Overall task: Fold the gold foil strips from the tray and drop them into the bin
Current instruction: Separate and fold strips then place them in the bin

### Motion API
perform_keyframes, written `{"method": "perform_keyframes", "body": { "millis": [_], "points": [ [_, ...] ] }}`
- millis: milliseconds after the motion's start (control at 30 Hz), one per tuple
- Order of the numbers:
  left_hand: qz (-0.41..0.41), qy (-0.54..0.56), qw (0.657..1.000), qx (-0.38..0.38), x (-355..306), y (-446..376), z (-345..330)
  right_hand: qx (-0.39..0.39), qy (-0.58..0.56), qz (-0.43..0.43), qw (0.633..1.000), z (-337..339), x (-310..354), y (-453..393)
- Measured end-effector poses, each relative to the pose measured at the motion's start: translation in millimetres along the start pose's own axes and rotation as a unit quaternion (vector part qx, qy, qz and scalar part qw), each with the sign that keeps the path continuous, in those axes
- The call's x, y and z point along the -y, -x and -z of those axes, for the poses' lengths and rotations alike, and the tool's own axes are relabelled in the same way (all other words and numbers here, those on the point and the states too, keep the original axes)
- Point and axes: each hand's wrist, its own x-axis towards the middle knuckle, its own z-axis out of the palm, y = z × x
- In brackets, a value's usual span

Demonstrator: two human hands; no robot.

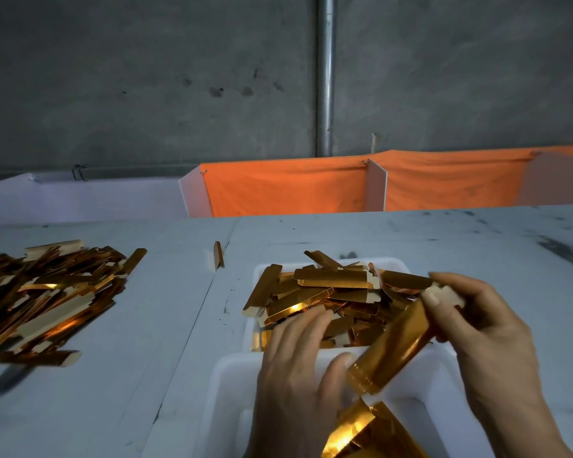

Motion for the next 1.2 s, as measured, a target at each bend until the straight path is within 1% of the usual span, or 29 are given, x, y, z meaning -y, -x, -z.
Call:
{"method": "perform_keyframes", "body": {
  "millis": [67,100,167,200,233,300,433,500,567,633,700,833,900,967,1067,1133,1200],
  "points": [
    [-0.016,-0.015,0.999,0.030,-4,-2,0,0.074,-0.024,-0.024,0.997,-7,2,5],
    [-0.022,-0.017,0.998,0.058,-5,-2,-1,0.113,-0.030,-0.032,0.993,-12,2,7],
    [-0.011,-0.018,0.994,0.109,-7,1,-2,0.181,-0.051,-0.048,0.981,-19,1,12],
    [-0.001,-0.009,0.993,0.120,-7,3,-1,0.205,-0.061,-0.059,0.975,-20,1,14],
    [0.013,0.011,0.993,0.116,-7,5,-2,0.220,-0.068,-0.073,0.970,-20,2,14],
    [0.031,0.035,0.995,0.085,-6,8,-4,0.241,-0.091,-0.110,0.960,-18,3,12],
    [0.052,0.088,0.991,0.090,-4,8,-5,0.267,-0.156,-0.215,0.926,-12,1,8],
    [0.040,0.085,0.992,0.088,-6,7,-4,0.277,-0.190,-0.246,0.909,-10,1,7],
    [0.001,0.022,0.997,0.077,-4,6,-6,0.287,-0.220,-0.275,0.891,-7,3,6],
    [-0.042,-0.019,0.998,0.044,0,5,-8,0.295,-0.235,-0.299,0.877,-5,3,5],
    [-0.044,-0.019,0.998,0.032,-1,5,-8,0.294,-0.216,-0.303,0.880,-4,3,4],
    [-0.044,-0.044,0.998,0.015,-2,2,-6,0.253,-0.153,-0.263,0.918,-6,-1,4],
    [-0.053,-0.054,0.997,0.024,-3,2,-5,0.236,-0.126,-0.244,0.932,-7,-2,4],
    [-0.057,-0.062,0.995,0.053,-3,3,-5,0.232,-0.105,-0.230,0.939,-8,-3,5],
    [-0.052,-0.041,0.993,0.097,-2,4,-2,0.252,-0.102,-0.238,0.932,-7,-1,4],
    [-0.048,-0.019,0.993,0.107,0,4,-2,0.268,-0.098,-0.256,0.923,-7,2,4],
    [-0.045,0.009,0.993,0.112,0,3,2,0.269,-0.100,-0.279,0.917,-7,3,4]
  ]
}}
